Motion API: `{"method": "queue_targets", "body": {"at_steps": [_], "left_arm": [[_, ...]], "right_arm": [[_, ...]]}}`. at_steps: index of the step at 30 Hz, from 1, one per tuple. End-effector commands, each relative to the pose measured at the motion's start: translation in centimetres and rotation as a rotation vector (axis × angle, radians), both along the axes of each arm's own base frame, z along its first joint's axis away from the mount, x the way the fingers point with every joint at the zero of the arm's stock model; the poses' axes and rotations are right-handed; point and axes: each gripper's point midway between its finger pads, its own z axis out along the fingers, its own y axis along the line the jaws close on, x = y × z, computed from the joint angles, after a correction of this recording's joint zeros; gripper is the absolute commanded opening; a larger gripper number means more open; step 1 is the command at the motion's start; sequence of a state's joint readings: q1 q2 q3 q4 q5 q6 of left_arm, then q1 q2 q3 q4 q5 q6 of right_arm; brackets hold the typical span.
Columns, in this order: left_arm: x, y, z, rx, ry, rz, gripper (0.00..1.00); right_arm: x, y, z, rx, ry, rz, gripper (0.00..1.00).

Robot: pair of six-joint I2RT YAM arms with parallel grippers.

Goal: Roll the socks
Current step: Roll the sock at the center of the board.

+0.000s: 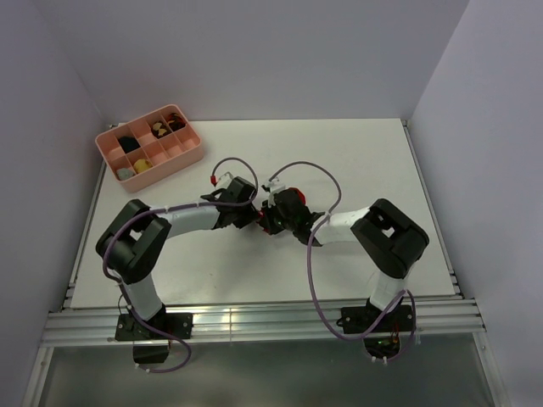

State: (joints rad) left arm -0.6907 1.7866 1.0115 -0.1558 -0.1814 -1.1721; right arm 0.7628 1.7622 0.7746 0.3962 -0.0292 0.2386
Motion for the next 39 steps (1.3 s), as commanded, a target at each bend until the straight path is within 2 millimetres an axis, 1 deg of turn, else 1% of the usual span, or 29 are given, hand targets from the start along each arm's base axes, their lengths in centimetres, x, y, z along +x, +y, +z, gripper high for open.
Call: {"method": "queue_targets", "body": {"at_steps": [1,3,5,6,7,8,9,10,11,12,13,14,17,18,21,23,24,26,27,29,33,39], "left_arm": [[-0.2,0.0,2.6,-0.072,-0.058,0.054,0.41],[0.0,0.1,3.2,-0.085,-0.083,0.072,0.5],[-0.1,0.4,3.7,-0.107,-0.098,0.088,0.56],[0.1,0.3,4.2,-0.129,-0.118,0.096,0.57],[-0.2,0.4,4.4,-0.142,-0.122,0.102,0.58],[-0.2,0.4,4.5,-0.15,-0.128,0.102,0.58],[-0.3,0.3,4.6,-0.165,-0.13,0.095,0.59],[-0.2,0.0,4.9,-0.189,-0.151,0.089,0.6],[-0.3,-0.2,4.9,-0.201,-0.152,0.078,0.6],[-0.4,-0.3,4.8,-0.21,-0.154,0.073,0.6],[-0.2,-0.9,5.0,-0.237,-0.163,0.059,0.61],[-0.3,-0.8,4.6,-0.241,-0.161,0.057,0.61],[-0.1,-1.4,4.2,-0.251,-0.176,0.037,0.59],[0.1,-1.5,4.2,-0.25,-0.185,0.033,0.59],[0.7,-1.6,3.8,-0.228,-0.207,0.027,0.59],[1.1,-1.9,3.9,-0.235,-0.223,0.021,0.58],[1.1,-1.9,3.5,-0.227,-0.224,0.015,0.58],[1.4,-2.2,3.4,-0.226,-0.223,0.007,0.58],[1.4,-2.3,2.9,-0.22,-0.215,0.004,0.58],[1.5,-2.5,2.7,-0.218,-0.213,0.0,0.58],[1.6,-2.5,1.4,-0.196,-0.193,-0.009,0.58],[1.7,-2.9,0.5,-0.197,-0.194,-0.022,0.57]], "right_arm": [[-1.0,-1.3,-2.0,0.027,0.166,-0.04,0.0],[-0.9,-1.8,-2.2,0.077,0.217,-0.074,0.0],[-1.1,-2.5,-2.5,0.133,0.281,-0.087,0.0],[-0.9,-2.5,-2.4,0.178,0.305,-0.105,0.0],[-0.4,-3.2,-2.5,0.201,0.318,-0.129,0.0],[-1.1,-3.3,-2.9,0.237,0.37,-0.123,0.0],[-0.8,-3.3,-2.7,0.266,0.378,-0.133,0.0],[-0.4,-3.9,-2.8,0.287,0.392,-0.154,0.0],[-1.1,-3.8,-3.3,0.317,0.445,-0.149,0.0],[-0.8,-3.8,-3.1,0.344,0.447,-0.153,0.0],[-0.8,-3.9,-3.2,0.364,0.467,-0.159,0.0],[-1.1,-4.0,-3.6,0.391,0.513,-0.164,0.0],[-1.0,-4.2,-3.9,0.45,0.577,-0.188,0.0],[-1.3,-4.2,-4.4,0.459,0.609,-0.19,0.0],[-1.4,-4.7,-4.8,0.499,0.668,-0.221,0.0],[-1.2,-4.9,-4.7,0.516,0.687,-0.235,0.0],[-1.3,-5.2,-5.0,0.511,0.703,-0.251,0.0],[-1.3,-5.2,-5.1,0.515,0.719,-0.258,0.0],[-1.3,-5.3,-5.2,0.513,0.725,-0.262,0.0],[-1.4,-5.4,-5.3,0.52,0.746,-0.278,0.0],[-1.4,-5.5,-5.5,0.529,0.768,-0.284,0.0],[-1.5,-5.4,-5.7,0.529,0.787,-0.275,0.0]]}}
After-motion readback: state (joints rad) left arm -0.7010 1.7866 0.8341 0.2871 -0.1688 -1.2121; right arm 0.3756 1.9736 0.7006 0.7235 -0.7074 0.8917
